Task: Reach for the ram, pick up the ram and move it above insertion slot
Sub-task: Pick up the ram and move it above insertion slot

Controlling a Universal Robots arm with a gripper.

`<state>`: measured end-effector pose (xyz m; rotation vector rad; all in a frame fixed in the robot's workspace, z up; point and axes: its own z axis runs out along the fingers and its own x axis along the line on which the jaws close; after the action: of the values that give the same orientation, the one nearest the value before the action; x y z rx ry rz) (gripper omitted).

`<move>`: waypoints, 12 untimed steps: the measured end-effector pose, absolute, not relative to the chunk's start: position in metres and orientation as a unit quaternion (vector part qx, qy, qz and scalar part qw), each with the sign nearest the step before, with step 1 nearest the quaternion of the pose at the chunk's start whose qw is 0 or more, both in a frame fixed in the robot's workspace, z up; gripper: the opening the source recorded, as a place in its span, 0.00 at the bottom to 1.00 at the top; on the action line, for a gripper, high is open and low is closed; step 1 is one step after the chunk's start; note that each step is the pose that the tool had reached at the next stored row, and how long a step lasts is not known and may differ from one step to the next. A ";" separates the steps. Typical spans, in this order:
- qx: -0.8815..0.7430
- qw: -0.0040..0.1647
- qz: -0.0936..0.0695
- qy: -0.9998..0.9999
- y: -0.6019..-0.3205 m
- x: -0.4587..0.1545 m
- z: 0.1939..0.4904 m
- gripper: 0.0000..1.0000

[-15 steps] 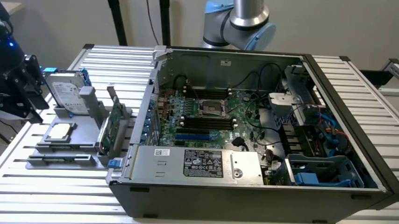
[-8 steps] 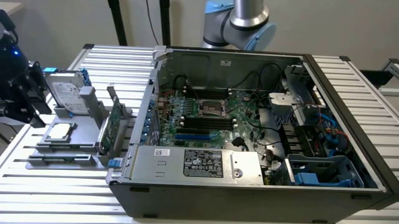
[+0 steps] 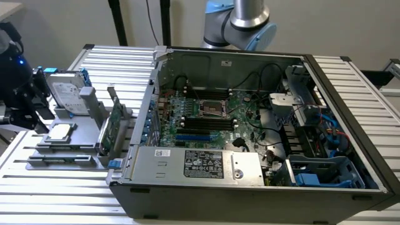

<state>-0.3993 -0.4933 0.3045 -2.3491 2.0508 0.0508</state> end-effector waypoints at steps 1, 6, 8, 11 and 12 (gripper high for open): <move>-0.754 0.011 0.016 0.657 -0.494 -0.399 0.303 0.42; -0.765 0.011 0.017 0.643 -0.496 -0.399 0.294 0.42; -0.776 0.010 0.017 0.631 -0.496 -0.399 0.290 0.42; -0.785 0.010 0.018 0.620 -0.498 -0.399 0.285 0.42; -0.785 0.010 0.018 0.620 -0.499 -0.399 0.283 0.42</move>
<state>-0.3994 -0.4993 0.2833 -2.4498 1.9343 0.0555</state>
